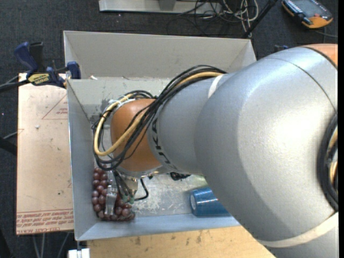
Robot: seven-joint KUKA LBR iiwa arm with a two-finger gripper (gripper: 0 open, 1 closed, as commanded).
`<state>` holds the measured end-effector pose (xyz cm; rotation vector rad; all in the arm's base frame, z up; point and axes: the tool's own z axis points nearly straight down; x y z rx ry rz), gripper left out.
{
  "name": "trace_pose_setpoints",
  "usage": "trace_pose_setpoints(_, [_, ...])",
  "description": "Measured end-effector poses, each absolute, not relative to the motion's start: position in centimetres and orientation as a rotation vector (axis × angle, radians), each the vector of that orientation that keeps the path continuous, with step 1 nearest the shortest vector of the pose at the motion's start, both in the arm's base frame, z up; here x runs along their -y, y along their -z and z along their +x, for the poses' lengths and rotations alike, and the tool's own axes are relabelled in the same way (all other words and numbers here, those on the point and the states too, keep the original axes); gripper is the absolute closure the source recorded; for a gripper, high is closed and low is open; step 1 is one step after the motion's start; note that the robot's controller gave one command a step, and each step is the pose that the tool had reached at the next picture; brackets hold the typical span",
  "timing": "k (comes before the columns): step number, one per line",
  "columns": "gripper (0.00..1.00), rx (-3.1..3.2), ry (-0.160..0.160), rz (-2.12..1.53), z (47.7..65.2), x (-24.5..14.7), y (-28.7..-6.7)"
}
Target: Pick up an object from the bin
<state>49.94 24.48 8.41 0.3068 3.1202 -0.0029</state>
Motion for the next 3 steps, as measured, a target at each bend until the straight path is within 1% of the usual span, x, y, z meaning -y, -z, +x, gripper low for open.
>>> trace_pose_setpoints(2, [1.0, -3.121, 0.003, 0.308, 49.9, -24.4, -10.3])
trace_pose_setpoints(3, [1.0, -3.13, 0.009, 0.308, 49.7, -24.3, -11.2])
